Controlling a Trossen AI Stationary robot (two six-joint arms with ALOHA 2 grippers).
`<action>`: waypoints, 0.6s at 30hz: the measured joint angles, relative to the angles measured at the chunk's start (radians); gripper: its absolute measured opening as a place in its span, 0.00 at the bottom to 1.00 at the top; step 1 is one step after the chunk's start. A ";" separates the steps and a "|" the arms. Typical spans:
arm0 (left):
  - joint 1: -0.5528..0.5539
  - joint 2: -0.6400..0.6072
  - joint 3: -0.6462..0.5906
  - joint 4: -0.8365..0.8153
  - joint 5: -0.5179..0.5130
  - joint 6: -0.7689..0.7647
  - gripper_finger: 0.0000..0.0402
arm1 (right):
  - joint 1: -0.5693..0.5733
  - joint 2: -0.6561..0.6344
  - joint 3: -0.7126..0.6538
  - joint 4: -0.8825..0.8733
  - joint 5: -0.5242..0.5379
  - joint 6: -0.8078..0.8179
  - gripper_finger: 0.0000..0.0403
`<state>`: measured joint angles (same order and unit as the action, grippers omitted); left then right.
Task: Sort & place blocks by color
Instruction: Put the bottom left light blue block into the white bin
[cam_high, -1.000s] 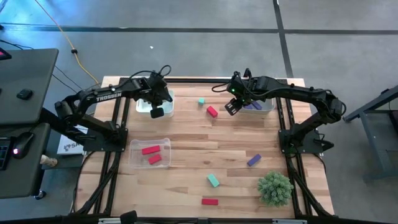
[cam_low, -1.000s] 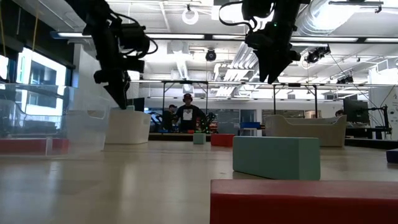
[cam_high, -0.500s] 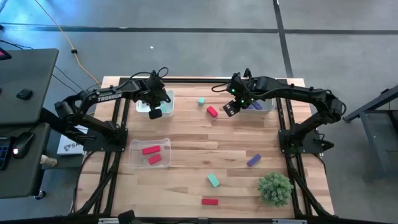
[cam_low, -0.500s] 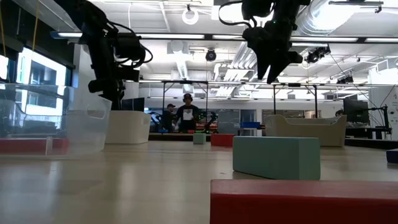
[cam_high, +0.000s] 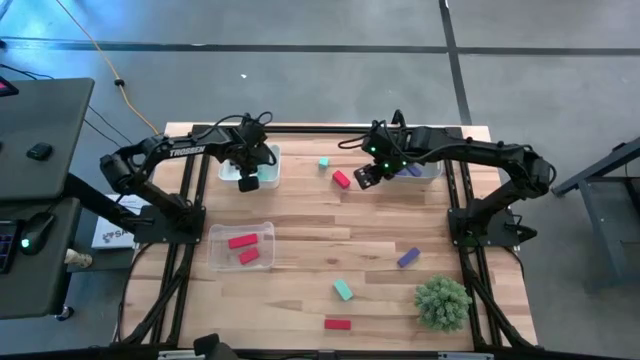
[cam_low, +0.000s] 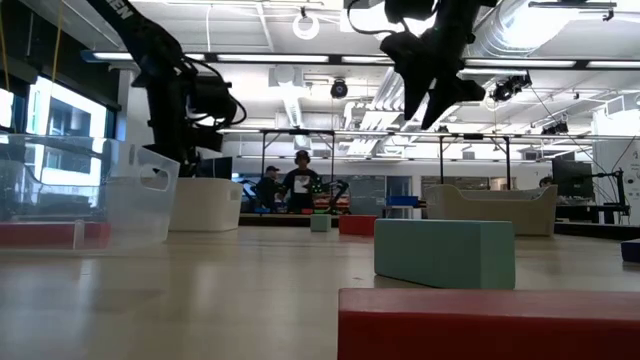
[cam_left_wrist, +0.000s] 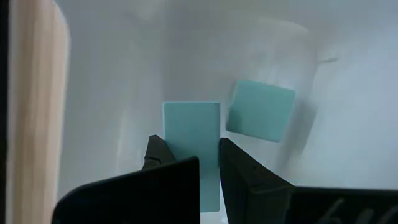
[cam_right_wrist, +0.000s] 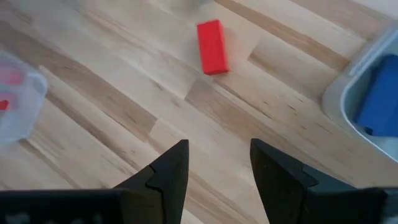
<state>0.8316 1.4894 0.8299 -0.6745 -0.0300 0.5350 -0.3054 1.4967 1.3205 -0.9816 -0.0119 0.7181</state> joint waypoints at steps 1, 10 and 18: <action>0.000 0.003 0.000 0.001 0.000 0.000 0.00 | 0.004 0.000 0.000 0.011 0.000 0.000 0.40; 0.000 0.008 0.000 0.001 -0.016 0.001 0.01 | 0.034 0.000 0.000 0.078 -0.007 -0.002 0.40; 0.000 0.008 0.000 0.001 -0.019 -0.008 0.13 | 0.034 0.000 0.000 0.083 -0.004 -0.012 0.40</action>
<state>0.8318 1.4971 0.8299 -0.6732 -0.0486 0.5271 -0.2718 1.4967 1.3205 -0.8987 -0.0157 0.7058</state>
